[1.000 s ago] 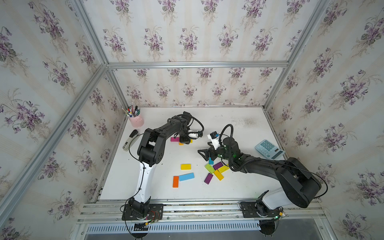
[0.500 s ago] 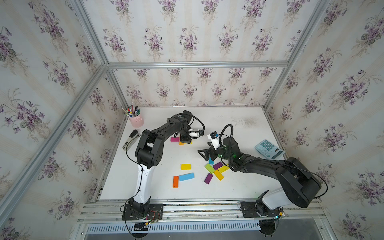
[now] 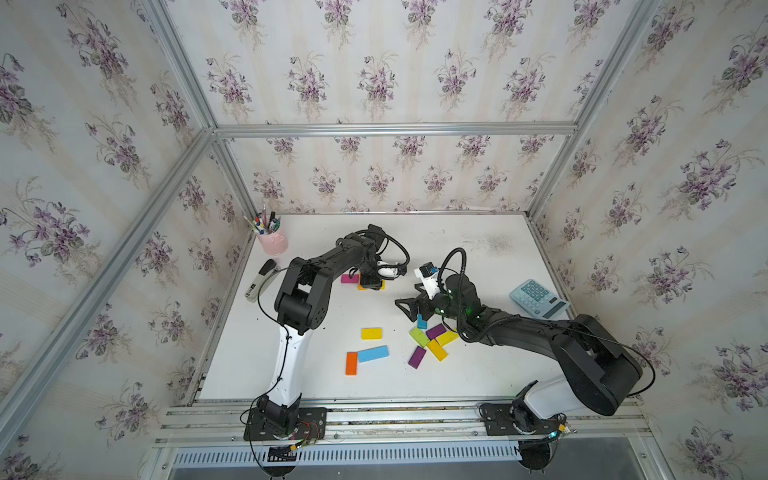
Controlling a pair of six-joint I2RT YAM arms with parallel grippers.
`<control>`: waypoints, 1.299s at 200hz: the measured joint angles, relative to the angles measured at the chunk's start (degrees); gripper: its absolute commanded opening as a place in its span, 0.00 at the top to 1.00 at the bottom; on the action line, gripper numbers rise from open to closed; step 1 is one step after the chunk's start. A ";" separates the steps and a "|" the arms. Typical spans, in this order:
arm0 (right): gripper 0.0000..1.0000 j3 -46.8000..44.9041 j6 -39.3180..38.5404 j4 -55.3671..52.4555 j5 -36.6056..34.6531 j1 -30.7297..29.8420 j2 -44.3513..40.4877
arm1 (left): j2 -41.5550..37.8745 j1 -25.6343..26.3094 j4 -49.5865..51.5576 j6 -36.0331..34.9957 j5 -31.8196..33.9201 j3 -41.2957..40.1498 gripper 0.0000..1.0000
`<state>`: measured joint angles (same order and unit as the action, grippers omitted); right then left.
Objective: Assemble the letter t with building blocks
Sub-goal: Assemble the building block at the center of the board.
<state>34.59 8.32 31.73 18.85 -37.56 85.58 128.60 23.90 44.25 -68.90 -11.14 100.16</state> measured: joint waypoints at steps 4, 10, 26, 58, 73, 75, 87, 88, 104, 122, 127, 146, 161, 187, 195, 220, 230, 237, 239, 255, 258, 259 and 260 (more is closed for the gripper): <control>0.00 0.00 0.00 0.00 0.00 0.00 0.00 | 0.15 0.00 0.02 0.00 0.00 0.22 0.48; 0.00 0.04 -0.02 0.00 0.00 0.00 0.02 | 0.35 -0.02 0.02 0.00 0.04 0.52 0.48; 0.00 0.11 -0.44 -0.11 0.00 0.00 0.13 | 0.74 -0.22 0.00 0.00 0.15 1.11 0.48; 0.00 0.31 -0.70 -0.31 0.00 0.00 0.74 | 1.05 -0.57 0.00 0.00 -0.31 1.40 0.48; 0.00 0.42 -0.81 -0.31 0.00 0.00 0.94 | 1.11 -0.74 0.00 0.00 -0.76 1.40 0.48; 0.00 0.44 -0.81 -0.31 0.00 0.00 1.01 | 1.11 -0.76 0.00 0.00 -0.81 1.40 0.48; 0.00 0.55 -0.81 -0.33 0.00 0.00 1.27 | 1.11 -0.87 0.00 0.00 -1.07 1.40 0.48; 0.00 0.55 -0.81 -0.33 0.00 0.00 1.27 | 1.11 -0.87 0.00 0.00 -1.07 1.40 0.48; 0.00 0.74 -0.83 -0.33 0.00 0.00 1.60 | 1.14 -0.98 0.00 0.00 -1.27 1.40 0.48; 0.00 0.83 -0.83 -0.35 0.00 0.00 1.92 | 0.90 -1.07 -0.24 0.00 -1.46 1.05 0.48; 0.00 0.83 -0.83 -0.35 0.02 0.00 1.99 | 0.74 -1.07 -0.44 -0.02 -1.42 0.81 0.48; 0.00 0.85 -0.83 -0.33 0.09 0.00 2.19 | 0.02 -1.16 -1.18 -0.04 -0.46 -0.35 0.48; 0.00 0.85 -0.81 -0.35 0.20 0.00 2.23 | -0.59 -1.31 -1.64 -0.11 0.13 -1.27 0.48; 0.00 0.85 -0.81 -0.33 0.22 0.00 2.23 | -0.79 -1.53 -1.73 -0.22 0.63 -1.53 0.48; 0.00 0.85 -0.81 -0.33 0.22 0.00 2.23 | -0.79 -1.55 -1.70 -0.26 0.72 -1.46 0.48; 0.00 0.87 -0.83 -0.35 0.22 0.00 2.23 | -0.24 -1.53 -0.98 -0.28 0.81 -0.52 0.48; 0.00 0.87 -0.83 -0.35 0.22 0.00 2.23 | -0.02 -1.53 -0.85 -0.28 0.83 -0.24 0.48; 0.00 0.87 -0.83 -0.35 0.22 0.00 2.23 | 0.07 -1.53 -0.81 -0.28 0.83 -0.11 0.48; 0.00 0.87 -0.83 -0.35 0.22 0.00 2.23 | 0.09 -1.53 -0.79 -0.28 0.83 -0.04 0.48; 0.00 0.87 -0.83 -0.35 0.22 0.00 2.23 | 0.39 -1.49 -0.46 -0.26 0.85 0.42 0.48; 0.00 0.87 -0.83 -0.35 0.22 0.00 2.23 | 0.42 -1.49 -0.39 -0.26 0.85 0.50 0.48; 0.00 0.87 -0.83 -0.35 0.22 0.00 2.23 | 0.44 -1.49 -0.37 -0.26 0.85 0.52 0.48; 0.00 0.87 -0.83 -0.35 0.22 0.00 2.23 | 0.46 -1.46 -0.37 -0.26 0.85 0.55 0.48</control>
<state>35.46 7.49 31.38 19.07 -37.56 87.81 129.05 22.44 43.88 -69.17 -10.28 100.71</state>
